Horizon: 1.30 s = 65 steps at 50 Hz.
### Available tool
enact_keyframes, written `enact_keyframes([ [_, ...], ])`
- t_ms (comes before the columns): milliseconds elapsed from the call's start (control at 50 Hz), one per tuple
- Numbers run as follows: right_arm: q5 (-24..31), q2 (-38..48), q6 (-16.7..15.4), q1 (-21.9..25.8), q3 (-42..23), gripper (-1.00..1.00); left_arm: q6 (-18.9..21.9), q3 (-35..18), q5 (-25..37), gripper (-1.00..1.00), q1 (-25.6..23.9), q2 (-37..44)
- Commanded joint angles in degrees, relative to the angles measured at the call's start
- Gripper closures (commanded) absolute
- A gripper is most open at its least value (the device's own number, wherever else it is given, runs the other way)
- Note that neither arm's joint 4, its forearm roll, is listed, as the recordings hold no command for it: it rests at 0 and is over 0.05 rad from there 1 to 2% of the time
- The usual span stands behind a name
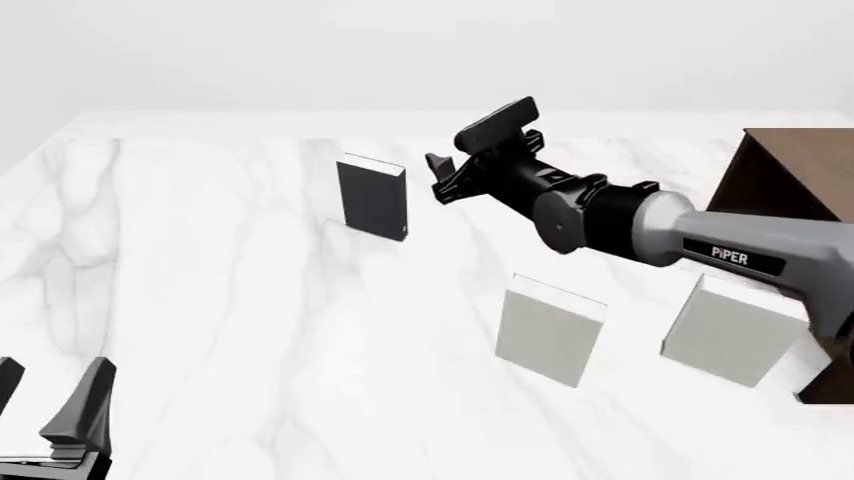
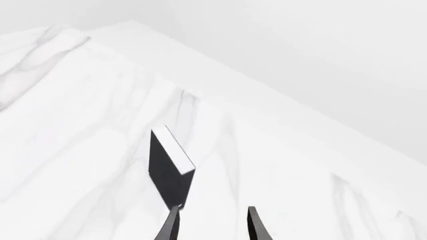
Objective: Pick up the book on the left and place it on top of the shelf.
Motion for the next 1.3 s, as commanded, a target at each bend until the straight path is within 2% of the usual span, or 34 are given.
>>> enact_keyframes([
  [20,-0.06,3.04,0.7,0.17,-2.8,-1.0,0.0,0.0,0.0,-1.0,0.0,0.0],
  [1300,-0.42,15.51,3.12,2.5,-13.86,-1.0,0.0,0.0,0.0,-1.0,0.0,0.0],
])
